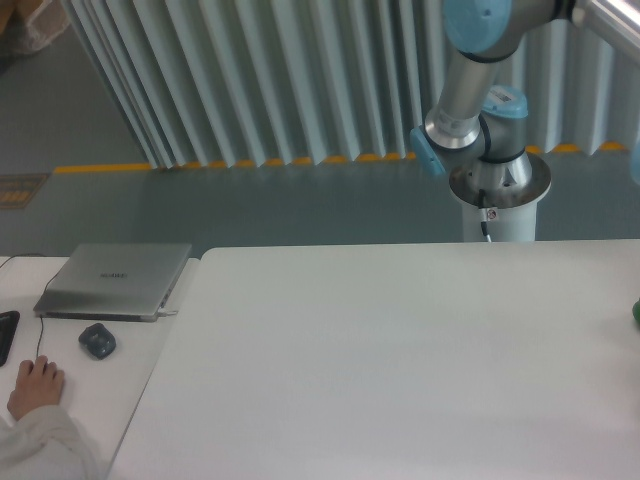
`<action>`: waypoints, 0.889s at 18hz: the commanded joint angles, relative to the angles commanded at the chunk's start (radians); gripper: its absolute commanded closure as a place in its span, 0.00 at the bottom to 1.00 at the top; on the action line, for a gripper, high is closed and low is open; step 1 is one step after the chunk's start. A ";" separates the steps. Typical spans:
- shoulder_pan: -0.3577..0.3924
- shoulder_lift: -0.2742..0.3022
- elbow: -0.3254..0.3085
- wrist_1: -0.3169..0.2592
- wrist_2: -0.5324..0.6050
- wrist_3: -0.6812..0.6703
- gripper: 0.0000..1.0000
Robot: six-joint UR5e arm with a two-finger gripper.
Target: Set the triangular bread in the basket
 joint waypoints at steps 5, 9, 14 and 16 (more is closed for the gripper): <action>0.002 0.005 -0.005 0.002 0.000 -0.008 0.00; 0.002 0.008 -0.006 0.002 0.000 -0.008 0.00; -0.006 0.058 -0.049 -0.002 0.006 0.008 0.00; -0.011 0.093 -0.089 -0.009 0.000 0.008 0.00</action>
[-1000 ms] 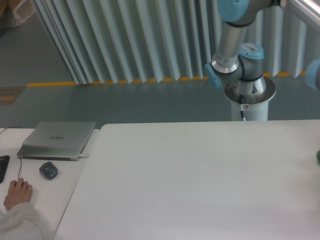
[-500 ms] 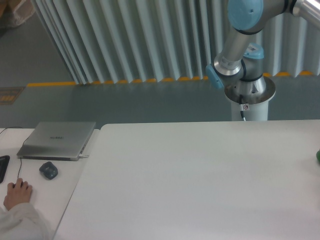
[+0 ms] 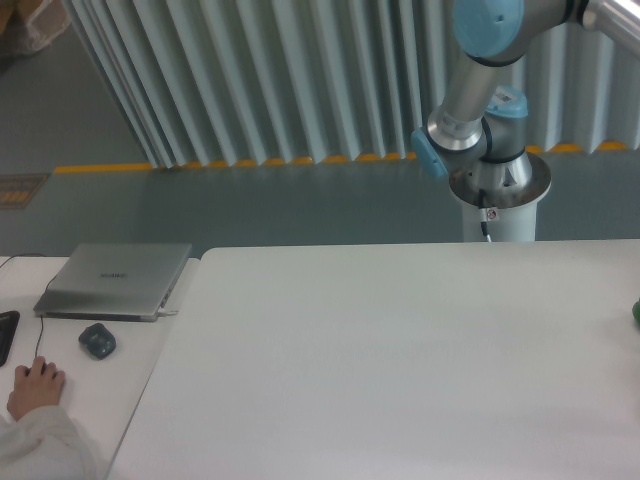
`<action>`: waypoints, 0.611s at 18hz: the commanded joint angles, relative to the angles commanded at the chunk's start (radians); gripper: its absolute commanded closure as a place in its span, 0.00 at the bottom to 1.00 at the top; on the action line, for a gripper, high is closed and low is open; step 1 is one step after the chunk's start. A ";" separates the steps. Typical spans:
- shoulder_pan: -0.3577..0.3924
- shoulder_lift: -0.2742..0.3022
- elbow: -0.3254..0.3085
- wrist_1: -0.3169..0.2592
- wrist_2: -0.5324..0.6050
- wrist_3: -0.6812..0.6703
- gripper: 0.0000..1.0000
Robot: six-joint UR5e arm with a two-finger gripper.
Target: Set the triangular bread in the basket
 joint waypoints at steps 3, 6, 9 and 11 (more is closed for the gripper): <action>-0.035 0.052 -0.065 -0.082 -0.015 -0.002 0.00; -0.035 0.074 -0.045 -0.260 -0.041 0.006 0.00; -0.034 0.080 0.003 -0.423 -0.043 0.132 0.00; -0.035 0.077 0.009 -0.423 -0.040 0.173 0.00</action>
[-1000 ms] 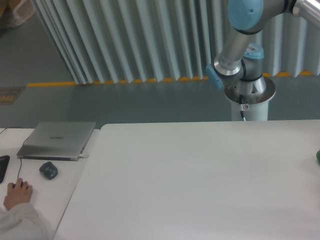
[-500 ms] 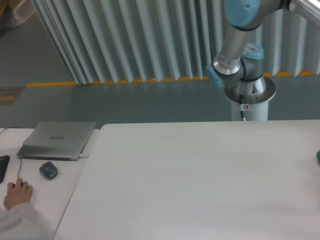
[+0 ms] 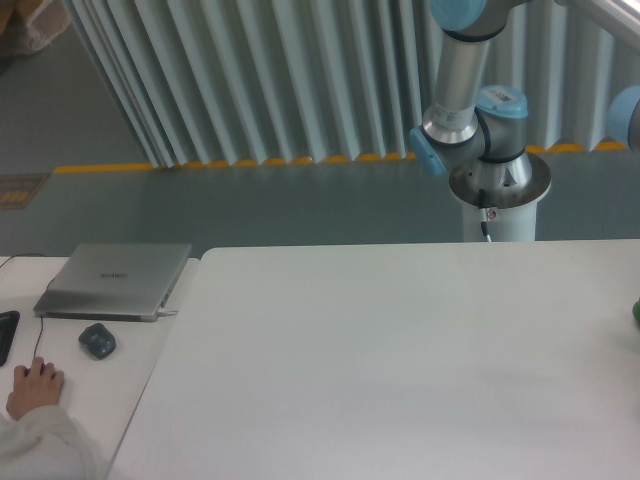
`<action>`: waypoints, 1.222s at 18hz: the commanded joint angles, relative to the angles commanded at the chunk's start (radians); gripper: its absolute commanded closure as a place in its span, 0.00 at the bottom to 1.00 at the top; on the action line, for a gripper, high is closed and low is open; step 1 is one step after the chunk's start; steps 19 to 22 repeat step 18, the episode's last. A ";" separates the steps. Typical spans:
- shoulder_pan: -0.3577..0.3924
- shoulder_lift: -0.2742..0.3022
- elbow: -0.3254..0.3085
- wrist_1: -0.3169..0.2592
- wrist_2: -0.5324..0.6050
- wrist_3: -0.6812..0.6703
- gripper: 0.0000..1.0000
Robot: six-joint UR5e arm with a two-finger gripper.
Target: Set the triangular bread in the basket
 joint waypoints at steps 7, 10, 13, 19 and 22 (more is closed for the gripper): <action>-0.023 -0.015 0.011 0.005 0.002 0.022 0.00; -0.018 -0.035 0.018 0.003 0.047 0.283 0.00; -0.018 -0.035 0.018 0.003 0.043 0.305 0.00; -0.020 -0.037 0.018 0.003 0.025 0.307 0.00; -0.020 -0.037 0.018 0.003 0.025 0.307 0.00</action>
